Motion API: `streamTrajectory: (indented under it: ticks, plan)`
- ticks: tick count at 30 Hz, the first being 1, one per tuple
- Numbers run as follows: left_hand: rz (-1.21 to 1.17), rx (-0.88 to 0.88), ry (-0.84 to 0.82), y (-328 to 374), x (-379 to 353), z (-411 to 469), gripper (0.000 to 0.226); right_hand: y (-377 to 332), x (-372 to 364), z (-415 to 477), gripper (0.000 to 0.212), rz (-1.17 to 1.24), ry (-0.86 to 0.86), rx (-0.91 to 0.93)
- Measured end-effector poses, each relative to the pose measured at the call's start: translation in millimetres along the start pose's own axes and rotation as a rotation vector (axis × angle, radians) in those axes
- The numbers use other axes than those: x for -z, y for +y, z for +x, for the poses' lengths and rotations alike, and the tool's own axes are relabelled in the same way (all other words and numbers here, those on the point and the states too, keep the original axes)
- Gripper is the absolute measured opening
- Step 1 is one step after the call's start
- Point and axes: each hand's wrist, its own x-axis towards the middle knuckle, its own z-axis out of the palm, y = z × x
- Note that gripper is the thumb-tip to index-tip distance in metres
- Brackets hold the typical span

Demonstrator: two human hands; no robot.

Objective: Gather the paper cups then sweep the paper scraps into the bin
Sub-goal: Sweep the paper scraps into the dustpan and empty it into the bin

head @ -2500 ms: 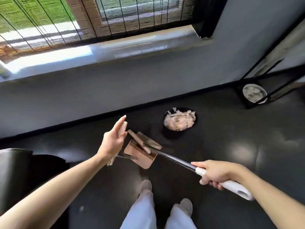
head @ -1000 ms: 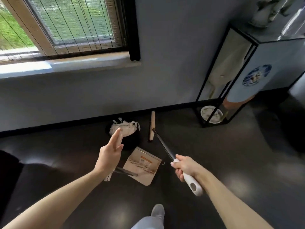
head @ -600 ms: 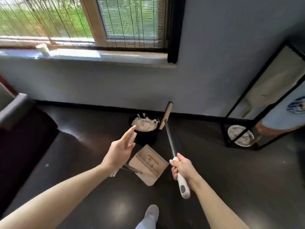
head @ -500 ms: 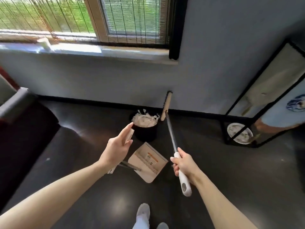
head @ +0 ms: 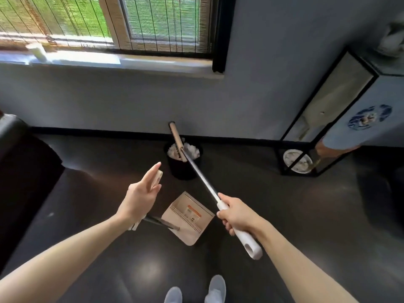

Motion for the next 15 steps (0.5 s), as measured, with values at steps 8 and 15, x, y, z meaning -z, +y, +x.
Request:
streamTrajectory:
  ticks: [8,15]
  plan:
    - [0.031,-0.050,-0.008,-11,48,-10,0.062,8,-18,-26,0.070,-0.045,0.118,0.058]
    - [0.089,-0.129,0.052,8,108,-31,0.062,-10,0,-45,0.068,-0.043,0.148,0.105]
